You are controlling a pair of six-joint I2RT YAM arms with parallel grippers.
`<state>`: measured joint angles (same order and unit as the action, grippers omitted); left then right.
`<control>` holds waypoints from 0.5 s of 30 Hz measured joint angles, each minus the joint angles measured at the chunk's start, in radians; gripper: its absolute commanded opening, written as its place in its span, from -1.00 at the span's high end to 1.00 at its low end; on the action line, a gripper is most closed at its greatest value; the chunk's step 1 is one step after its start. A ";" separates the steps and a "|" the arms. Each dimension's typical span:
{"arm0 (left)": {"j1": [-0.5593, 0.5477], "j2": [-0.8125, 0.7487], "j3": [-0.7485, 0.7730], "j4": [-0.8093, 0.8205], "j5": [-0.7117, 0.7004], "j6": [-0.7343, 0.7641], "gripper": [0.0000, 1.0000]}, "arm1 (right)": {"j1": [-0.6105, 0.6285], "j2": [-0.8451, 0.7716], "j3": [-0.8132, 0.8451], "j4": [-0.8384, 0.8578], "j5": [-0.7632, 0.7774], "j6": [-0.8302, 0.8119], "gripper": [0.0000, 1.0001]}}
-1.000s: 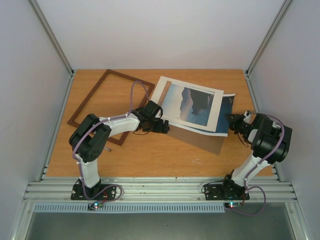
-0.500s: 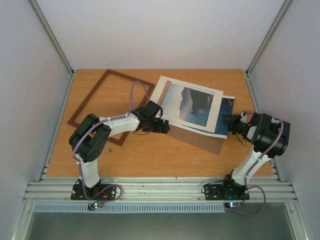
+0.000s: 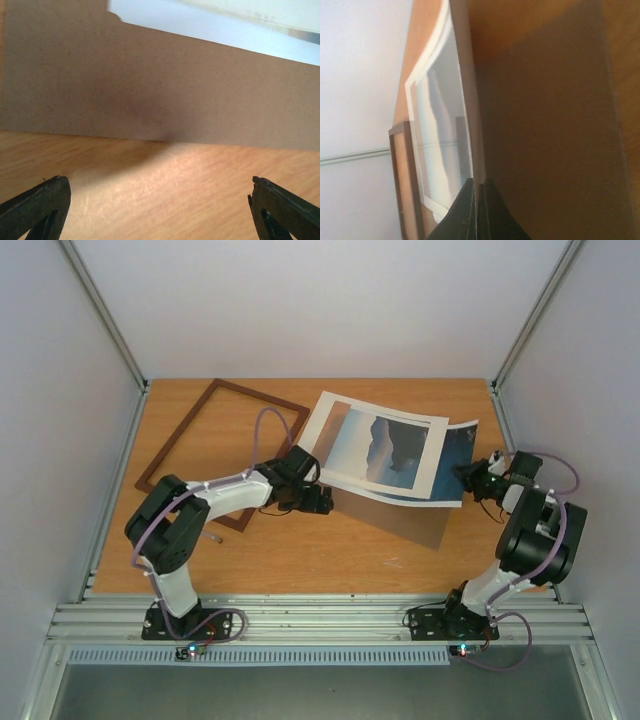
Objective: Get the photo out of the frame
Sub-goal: Pick up the photo from the photo frame.
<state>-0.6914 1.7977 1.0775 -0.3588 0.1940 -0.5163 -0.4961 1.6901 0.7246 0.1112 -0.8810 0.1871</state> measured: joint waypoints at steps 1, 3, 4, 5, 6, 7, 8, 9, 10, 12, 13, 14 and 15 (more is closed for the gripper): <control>0.000 -0.015 -0.002 -0.012 -0.002 0.000 -0.95 | 0.001 -0.037 0.014 -0.044 0.016 -0.018 0.98; 0.000 -0.047 -0.002 -0.028 -0.007 0.000 -0.96 | 0.001 -0.104 0.044 -0.127 0.047 -0.051 0.98; 0.000 -0.066 -0.002 -0.038 -0.010 0.001 -0.95 | 0.001 -0.134 0.058 -0.167 0.063 -0.064 0.98; 0.000 -0.084 -0.002 -0.046 -0.013 0.001 -0.95 | 0.001 -0.158 0.071 -0.203 0.076 -0.076 0.98; 0.000 -0.106 -0.002 -0.057 -0.019 0.002 -0.96 | 0.001 -0.183 0.088 -0.252 0.094 -0.090 0.98; 0.000 -0.130 -0.002 -0.070 -0.026 0.005 -0.96 | 0.001 -0.200 0.101 -0.290 0.109 -0.101 0.98; 0.000 -0.151 -0.002 -0.079 -0.031 0.008 -0.96 | 0.001 -0.219 0.120 -0.342 0.129 -0.113 0.98; 0.000 -0.176 -0.002 -0.089 -0.040 0.011 -0.96 | 0.001 -0.234 0.135 -0.382 0.144 -0.124 0.98; 0.000 -0.204 -0.003 -0.101 -0.051 0.016 -0.96 | 0.001 -0.253 0.160 -0.446 0.169 -0.144 0.98; 0.000 -0.256 -0.007 -0.114 -0.072 0.026 -0.97 | 0.001 -0.284 0.201 -0.539 0.206 -0.172 0.97; 0.000 -0.282 -0.012 -0.118 -0.084 0.030 -0.98 | 0.001 -0.303 0.225 -0.586 0.225 -0.188 0.98; 0.000 -0.309 -0.018 -0.122 -0.102 0.035 -0.98 | 0.001 -0.321 0.251 -0.633 0.244 -0.203 0.98; 0.000 -0.338 -0.026 -0.124 -0.117 0.039 -0.98 | 0.001 -0.336 0.274 -0.669 0.259 -0.214 0.98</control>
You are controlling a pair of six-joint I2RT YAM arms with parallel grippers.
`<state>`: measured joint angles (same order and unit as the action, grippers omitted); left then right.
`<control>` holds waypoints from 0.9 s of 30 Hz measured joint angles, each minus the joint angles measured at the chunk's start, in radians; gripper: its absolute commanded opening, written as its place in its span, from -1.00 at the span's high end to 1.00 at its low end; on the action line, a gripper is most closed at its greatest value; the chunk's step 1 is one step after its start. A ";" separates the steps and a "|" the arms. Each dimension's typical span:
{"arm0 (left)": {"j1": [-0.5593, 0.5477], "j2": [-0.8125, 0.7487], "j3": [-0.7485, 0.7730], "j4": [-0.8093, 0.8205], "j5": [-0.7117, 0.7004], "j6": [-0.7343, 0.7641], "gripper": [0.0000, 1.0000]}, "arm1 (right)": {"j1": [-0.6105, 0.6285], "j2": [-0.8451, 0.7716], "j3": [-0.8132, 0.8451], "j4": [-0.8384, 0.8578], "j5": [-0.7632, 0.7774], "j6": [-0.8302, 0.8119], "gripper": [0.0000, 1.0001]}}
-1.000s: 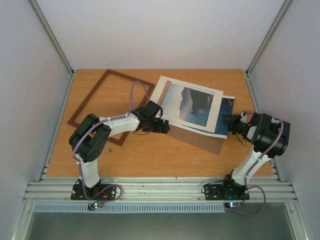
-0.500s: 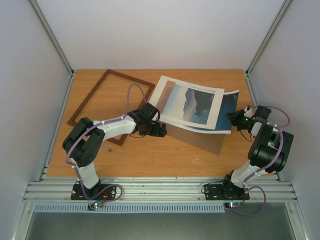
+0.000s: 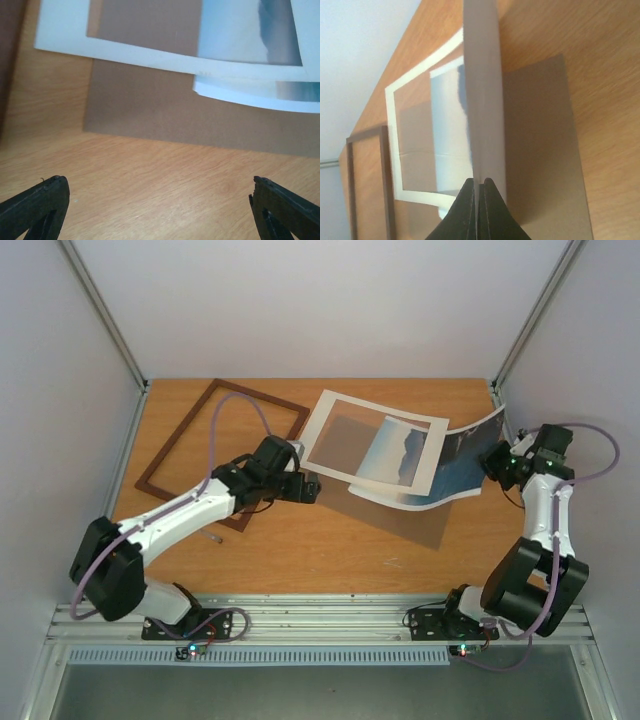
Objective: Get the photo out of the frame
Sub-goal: Pick up the photo from the photo frame.
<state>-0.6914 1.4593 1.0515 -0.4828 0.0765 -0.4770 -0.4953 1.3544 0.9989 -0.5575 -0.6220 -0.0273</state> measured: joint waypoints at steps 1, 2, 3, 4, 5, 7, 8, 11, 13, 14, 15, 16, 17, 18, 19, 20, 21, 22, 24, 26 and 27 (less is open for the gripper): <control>0.000 -0.022 -0.008 0.000 -0.016 0.004 -0.98 | 0.000 -0.017 0.034 -0.050 0.018 -0.015 0.98; 0.000 -0.048 -0.021 0.002 -0.037 0.009 -0.99 | 0.000 -0.031 0.064 -0.090 0.031 -0.027 0.98; 0.000 -0.067 -0.034 0.002 -0.055 0.013 -0.99 | 0.001 -0.045 0.100 -0.131 0.046 -0.040 0.97; 0.000 -0.085 -0.051 0.005 -0.076 0.015 -0.99 | 0.002 -0.057 0.132 -0.167 0.059 -0.050 0.98; 0.000 -0.096 -0.066 0.007 -0.093 0.016 -0.99 | 0.005 -0.066 0.161 -0.200 0.074 -0.058 0.98; 0.000 -0.109 -0.096 0.009 -0.127 0.018 -0.99 | 0.014 -0.087 0.224 -0.270 0.105 -0.070 0.98; 0.000 -0.110 -0.109 0.008 -0.143 0.019 -0.99 | 0.021 -0.096 0.256 -0.303 0.120 -0.074 0.98; 0.000 -0.110 -0.137 0.009 -0.190 0.023 -0.99 | 0.043 -0.114 0.356 -0.397 0.162 -0.085 0.98; 0.000 -0.111 -0.151 0.018 -0.218 0.027 -0.99 | 0.059 -0.116 0.432 -0.460 0.190 -0.091 0.98; 0.000 -0.113 -0.158 0.023 -0.228 0.029 -0.99 | 0.066 -0.116 0.459 -0.480 0.199 -0.095 0.98; 0.000 -0.116 -0.166 0.030 -0.241 0.031 -0.99 | 0.079 -0.115 0.505 -0.517 0.217 -0.100 0.98; 0.000 -0.120 -0.173 0.031 -0.251 0.032 -0.99 | 0.090 -0.115 0.539 -0.541 0.230 -0.106 0.98; 0.000 -0.124 -0.180 0.032 -0.264 0.033 -0.99 | 0.103 -0.114 0.580 -0.572 0.243 -0.111 0.98; 0.000 -0.130 -0.187 0.032 -0.277 0.033 -0.99 | 0.115 -0.113 0.620 -0.599 0.259 -0.115 0.97; 0.000 -0.134 -0.192 0.032 -0.287 0.033 -0.99 | 0.128 -0.110 0.664 -0.629 0.274 -0.121 0.98; 0.000 -0.138 -0.197 0.034 -0.298 0.034 -0.99 | 0.141 -0.106 0.710 -0.657 0.290 -0.126 0.98; 0.000 -0.142 -0.202 0.034 -0.309 0.034 -0.99 | 0.156 -0.099 0.762 -0.687 0.304 -0.132 0.98; 0.000 -0.145 -0.205 0.032 -0.318 0.034 -0.99 | 0.169 -0.094 0.800 -0.706 0.314 -0.136 0.98; 0.000 -0.148 -0.207 0.034 -0.335 0.034 -0.99 | 0.202 -0.079 0.878 -0.748 0.333 -0.143 0.98; 0.000 -0.151 -0.209 0.034 -0.352 0.034 -0.99 | 0.247 -0.056 0.947 -0.790 0.351 -0.150 0.98; 0.000 -0.154 -0.210 0.034 -0.359 0.034 -0.99 | 0.269 -0.045 0.973 -0.805 0.357 -0.151 0.98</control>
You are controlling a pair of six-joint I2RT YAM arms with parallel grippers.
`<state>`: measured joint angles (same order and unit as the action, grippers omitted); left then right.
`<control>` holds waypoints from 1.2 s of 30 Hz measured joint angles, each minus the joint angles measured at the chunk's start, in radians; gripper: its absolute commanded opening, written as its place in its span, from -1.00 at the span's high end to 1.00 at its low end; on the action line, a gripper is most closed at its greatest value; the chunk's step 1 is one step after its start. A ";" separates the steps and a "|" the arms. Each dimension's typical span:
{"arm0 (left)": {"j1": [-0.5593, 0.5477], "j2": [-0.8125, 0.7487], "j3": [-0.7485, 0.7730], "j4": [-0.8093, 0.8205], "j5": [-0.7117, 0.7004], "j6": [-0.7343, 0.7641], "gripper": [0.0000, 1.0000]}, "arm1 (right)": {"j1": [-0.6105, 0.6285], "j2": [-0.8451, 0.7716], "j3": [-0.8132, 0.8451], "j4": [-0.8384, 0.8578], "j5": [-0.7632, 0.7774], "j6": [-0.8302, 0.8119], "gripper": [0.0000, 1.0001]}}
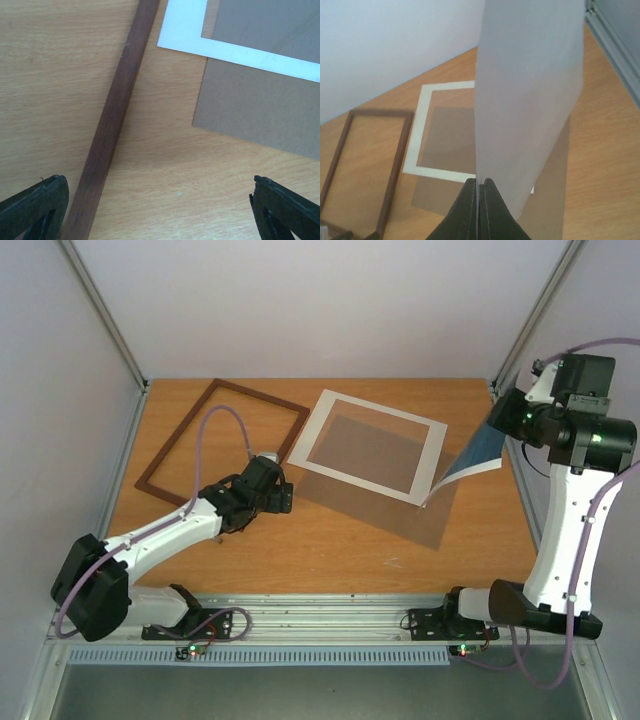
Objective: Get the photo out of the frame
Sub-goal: Pick up the photo from the photo frame, then place the photo in the photo frame.
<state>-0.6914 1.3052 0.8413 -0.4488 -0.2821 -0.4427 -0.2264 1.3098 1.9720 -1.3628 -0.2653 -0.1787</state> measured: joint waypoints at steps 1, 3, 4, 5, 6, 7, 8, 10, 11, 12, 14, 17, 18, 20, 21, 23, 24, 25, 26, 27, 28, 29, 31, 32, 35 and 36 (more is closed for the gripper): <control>0.000 -0.006 -0.003 0.000 -0.010 0.000 -0.99 | 0.026 0.016 0.029 -0.018 0.006 0.000 0.98; 0.000 -0.017 -0.007 -0.001 -0.027 -0.001 -0.99 | 0.075 0.048 0.080 -0.046 0.014 0.000 0.98; 0.000 -0.023 -0.008 -0.002 -0.040 -0.002 -0.99 | 0.103 0.066 0.105 -0.058 0.022 0.000 0.97; 0.000 -0.028 -0.009 -0.002 -0.050 -0.002 -0.99 | 0.126 0.081 0.121 -0.064 0.025 0.002 0.98; 0.000 -0.034 -0.010 -0.002 -0.063 -0.002 -0.99 | 0.161 0.101 0.143 -0.072 0.031 0.005 0.98; 0.000 -0.039 -0.011 -0.003 -0.073 -0.003 -0.99 | 0.192 0.118 0.159 -0.078 0.035 0.007 0.98; 0.000 -0.043 -0.013 -0.003 -0.084 -0.004 -0.99 | 0.222 0.134 0.175 -0.082 0.038 0.011 0.98; 0.000 -0.051 -0.016 -0.004 -0.105 -0.007 -0.99 | 0.290 0.171 0.208 -0.082 0.038 0.022 0.98; 0.000 -0.056 -0.019 -0.004 -0.116 -0.010 -0.99 | 0.325 0.191 0.227 -0.082 0.037 0.027 0.97; 0.000 -0.061 -0.021 -0.005 -0.127 -0.013 -0.99 | 0.350 0.206 0.241 -0.081 0.038 0.032 0.98; 0.000 -0.073 -0.027 -0.006 -0.144 -0.018 -0.99 | 0.413 0.246 0.283 -0.074 0.031 0.045 0.98; 0.000 -0.098 -0.037 -0.006 -0.164 -0.021 -0.99 | 0.459 0.282 0.303 -0.040 -0.013 0.063 0.98; 0.000 -0.108 -0.041 -0.007 -0.171 -0.021 -0.99 | 0.467 0.291 0.303 -0.023 -0.039 0.072 0.98; 0.000 -0.126 -0.047 -0.006 -0.183 -0.021 -0.99 | 0.468 0.301 0.296 0.012 -0.076 0.088 0.98; 0.000 -0.133 -0.050 -0.006 -0.189 -0.021 -0.99 | 0.468 0.301 0.280 0.039 -0.092 0.097 0.98; 0.000 -0.142 -0.053 -0.007 -0.201 -0.021 -0.99 | 0.468 0.294 0.243 0.086 -0.113 0.113 0.98; 0.000 -0.143 -0.054 -0.006 -0.208 -0.021 -0.99 | 0.468 0.290 0.226 0.103 -0.120 0.119 0.98; 0.000 -0.144 -0.055 -0.007 -0.214 -0.021 -0.99 | 0.468 0.285 0.198 0.130 -0.129 0.126 0.98; 0.000 -0.145 -0.056 -0.006 -0.220 -0.021 -0.99 | 0.468 0.278 0.166 0.156 -0.137 0.134 0.98; 0.000 -0.148 -0.058 -0.006 -0.225 -0.021 -0.99 | 0.467 0.274 0.140 0.174 -0.141 0.138 0.98; 0.000 -0.149 -0.060 -0.008 -0.227 -0.021 -0.99 | 0.464 0.269 0.105 0.200 -0.147 0.143 0.98; 0.000 -0.151 -0.060 -0.007 -0.230 -0.021 -0.99 | 0.462 0.264 0.069 0.223 -0.154 0.148 0.98; 0.000 -0.155 -0.060 -0.007 -0.237 -0.021 -0.99 | 0.449 0.244 -0.043 0.293 -0.169 0.163 0.98; 0.000 -0.155 -0.060 -0.007 -0.240 -0.021 -0.99 | 0.440 0.235 -0.098 0.323 -0.177 0.173 0.98; 0.000 -0.155 -0.060 -0.007 -0.246 -0.021 -0.99 | 0.393 0.202 -0.289 0.430 -0.218 0.198 0.98; 0.000 -0.155 -0.060 -0.007 -0.246 -0.021 -0.99 | 0.372 0.195 -0.346 0.459 -0.238 0.205 0.97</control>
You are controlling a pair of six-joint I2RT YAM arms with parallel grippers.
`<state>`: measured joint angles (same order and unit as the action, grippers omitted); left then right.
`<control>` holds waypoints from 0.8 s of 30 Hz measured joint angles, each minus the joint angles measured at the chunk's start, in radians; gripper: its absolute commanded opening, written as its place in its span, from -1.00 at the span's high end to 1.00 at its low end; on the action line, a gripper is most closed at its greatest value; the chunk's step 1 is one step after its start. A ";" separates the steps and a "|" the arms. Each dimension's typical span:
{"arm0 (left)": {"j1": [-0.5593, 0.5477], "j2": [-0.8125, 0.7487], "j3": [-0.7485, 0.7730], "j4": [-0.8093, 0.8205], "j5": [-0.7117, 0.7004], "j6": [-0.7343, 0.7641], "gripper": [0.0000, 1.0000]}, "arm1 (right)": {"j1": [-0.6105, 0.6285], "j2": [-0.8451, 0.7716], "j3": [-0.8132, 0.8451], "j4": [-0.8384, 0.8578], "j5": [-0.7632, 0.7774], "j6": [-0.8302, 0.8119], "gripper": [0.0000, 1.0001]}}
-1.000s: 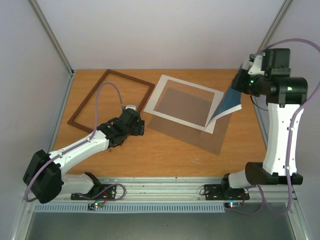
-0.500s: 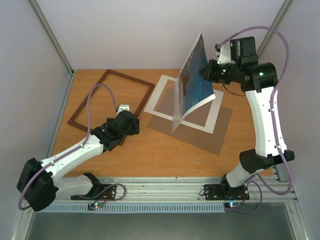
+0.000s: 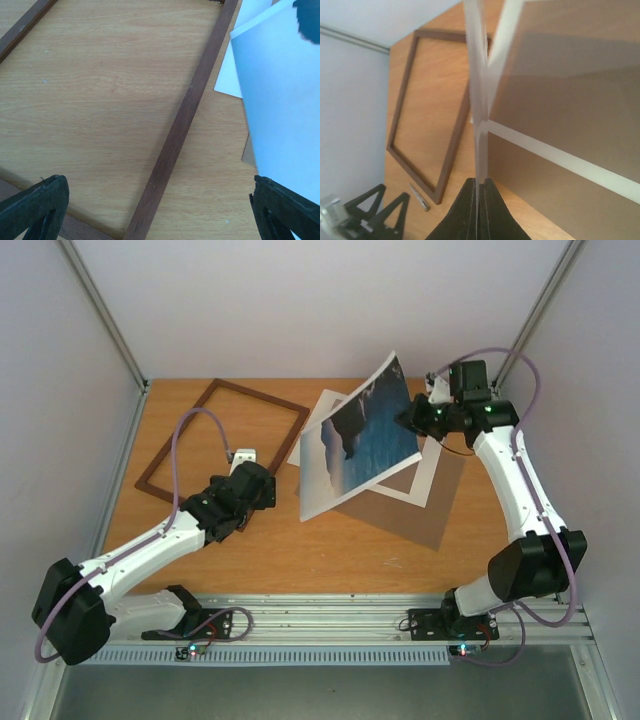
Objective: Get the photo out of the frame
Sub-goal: Place the photo in the photo frame.
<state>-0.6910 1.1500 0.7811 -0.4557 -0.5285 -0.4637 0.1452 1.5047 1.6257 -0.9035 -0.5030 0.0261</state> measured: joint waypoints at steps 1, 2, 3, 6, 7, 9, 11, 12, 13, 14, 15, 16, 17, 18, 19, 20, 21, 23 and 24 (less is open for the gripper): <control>0.000 0.000 0.000 0.000 0.000 0.000 -0.99 | -0.023 -0.008 -0.055 0.033 -0.020 0.002 0.98; 0.000 -0.001 0.000 0.000 0.000 0.000 -0.99 | -0.048 -0.015 -0.107 0.062 -0.037 0.005 0.98; 0.000 -0.002 0.000 0.000 0.000 0.000 -0.99 | -0.074 -0.022 -0.157 0.091 -0.053 0.007 0.97; 0.000 -0.002 0.000 0.000 0.000 0.000 -0.99 | -0.164 -0.050 -0.307 0.168 -0.098 0.011 0.98; 0.000 -0.002 0.000 0.000 0.000 0.000 -0.99 | -0.186 -0.058 -0.340 0.186 -0.108 0.013 0.98; 0.000 -0.002 0.000 0.000 0.001 0.000 -0.99 | -0.240 -0.077 -0.419 0.225 -0.132 0.018 0.98; 0.000 -0.002 0.000 0.000 0.002 0.000 -0.99 | -0.279 -0.086 -0.459 0.240 -0.141 0.016 0.98; 0.000 -0.002 0.000 0.000 0.002 0.000 -0.99 | -0.290 -0.087 -0.466 0.241 -0.142 0.011 0.98; 0.000 -0.002 0.000 0.000 0.003 0.000 -0.99 | -0.297 -0.087 -0.470 0.243 -0.142 0.002 0.98; 0.000 -0.002 0.000 0.000 0.004 0.000 -0.99 | -0.298 -0.087 -0.472 0.246 -0.142 -0.003 0.98; 0.000 -0.002 0.000 0.000 0.005 0.000 -0.99 | -0.299 -0.091 -0.479 0.253 -0.142 -0.008 0.98; 0.000 -0.002 0.000 0.000 0.005 0.000 -0.99 | -0.300 -0.100 -0.492 0.265 -0.141 -0.009 0.98; 0.000 -0.002 0.000 0.000 0.005 0.000 -0.99 | -0.302 -0.112 -0.508 0.272 -0.141 -0.008 0.98; 0.000 -0.002 0.000 0.000 0.005 0.000 -0.99 | -0.304 -0.125 -0.524 0.279 -0.141 -0.002 0.98; 0.000 -0.002 0.000 0.001 0.005 0.000 -0.99 | -0.308 -0.141 -0.544 0.290 -0.140 0.006 0.98; 0.000 -0.002 0.000 0.000 0.005 0.000 -0.99 | -0.315 -0.161 -0.570 0.307 -0.140 0.024 0.98; 0.001 -0.002 0.000 0.001 0.005 0.000 -0.99 | -0.322 -0.181 -0.595 0.326 -0.137 0.046 0.98; 0.001 -0.002 0.000 0.001 0.005 0.000 -0.99 | -0.328 -0.225 -0.653 0.383 -0.132 0.098 0.98; 0.001 -0.002 0.000 0.001 0.006 0.000 -0.99 | -0.328 -0.248 -0.688 0.418 -0.127 0.132 0.98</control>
<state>-0.6903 1.1481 0.7807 -0.4549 -0.5228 -0.4641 -0.1833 1.2568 0.9379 -0.4858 -0.6300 0.1577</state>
